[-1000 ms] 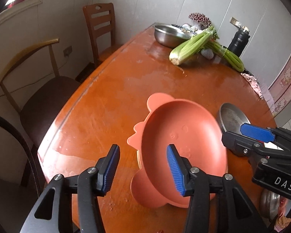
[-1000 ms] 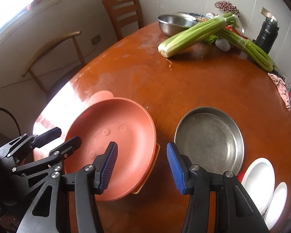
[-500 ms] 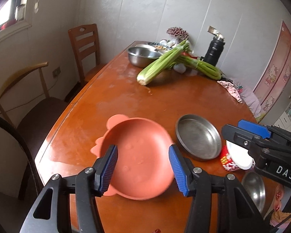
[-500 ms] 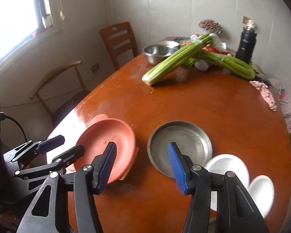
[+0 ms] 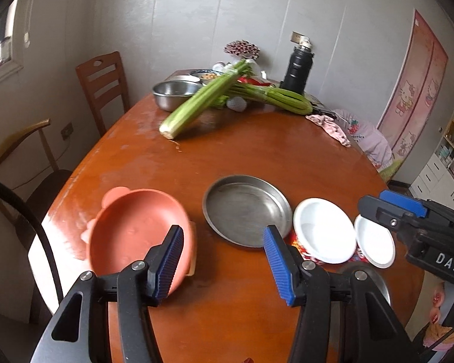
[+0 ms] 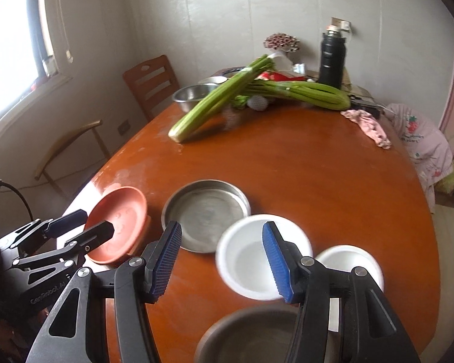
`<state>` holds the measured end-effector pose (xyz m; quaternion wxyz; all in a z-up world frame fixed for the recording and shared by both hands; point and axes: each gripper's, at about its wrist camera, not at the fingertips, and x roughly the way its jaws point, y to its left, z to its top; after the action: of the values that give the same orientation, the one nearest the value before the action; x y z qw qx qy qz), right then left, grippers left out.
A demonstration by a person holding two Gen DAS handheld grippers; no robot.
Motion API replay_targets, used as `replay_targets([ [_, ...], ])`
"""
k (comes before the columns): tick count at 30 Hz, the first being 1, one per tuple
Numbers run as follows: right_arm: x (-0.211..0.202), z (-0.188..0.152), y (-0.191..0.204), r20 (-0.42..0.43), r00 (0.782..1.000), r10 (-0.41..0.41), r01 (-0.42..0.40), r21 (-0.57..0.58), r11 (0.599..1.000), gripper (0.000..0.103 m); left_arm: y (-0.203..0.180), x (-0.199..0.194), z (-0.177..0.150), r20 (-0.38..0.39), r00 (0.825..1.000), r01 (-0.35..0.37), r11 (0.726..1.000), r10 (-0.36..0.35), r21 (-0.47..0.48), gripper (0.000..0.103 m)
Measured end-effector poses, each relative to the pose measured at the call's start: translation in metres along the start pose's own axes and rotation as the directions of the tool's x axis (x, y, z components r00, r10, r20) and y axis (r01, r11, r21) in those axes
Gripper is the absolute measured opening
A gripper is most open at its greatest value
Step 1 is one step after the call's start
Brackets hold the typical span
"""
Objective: Organize plates and bowls
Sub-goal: 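Move the left gripper to the rim of the steel basin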
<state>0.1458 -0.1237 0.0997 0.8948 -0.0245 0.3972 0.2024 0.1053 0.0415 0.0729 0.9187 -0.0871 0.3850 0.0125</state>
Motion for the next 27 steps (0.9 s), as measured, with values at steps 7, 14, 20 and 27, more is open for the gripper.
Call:
replay_targets([
  [7, -0.025, -0.015, -0.041, 0.015, 0.999, -0.042, 0.041, 0.042, 0.998, 0.057, -0.04, 0.004, -0.001, -0.002, 1.0, 0.021, 0.999, -0.021, 0.044, 0.055],
  [14, -0.044, -0.032, -0.081, 0.031, 0.997, -0.069, 0.066, 0.098, 0.993, 0.057, -0.072, 0.007, -0.008, -0.015, 0.999, 0.032, 0.995, -0.031, 0.095, 0.055],
  [20, -0.053, -0.045, -0.101, 0.026, 0.996, -0.081, 0.077, 0.13, 0.988, 0.057, -0.093, 0.007, -0.016, -0.027, 0.999, 0.049, 0.991, -0.046, 0.121, 0.055],
  [27, -0.055, -0.06, -0.108, 0.015, 0.997, -0.076, 0.073, 0.134, 0.988, 0.058, -0.107, 0.01, -0.023, -0.043, 0.998, 0.059, 0.989, -0.053, 0.138, 0.055],
])
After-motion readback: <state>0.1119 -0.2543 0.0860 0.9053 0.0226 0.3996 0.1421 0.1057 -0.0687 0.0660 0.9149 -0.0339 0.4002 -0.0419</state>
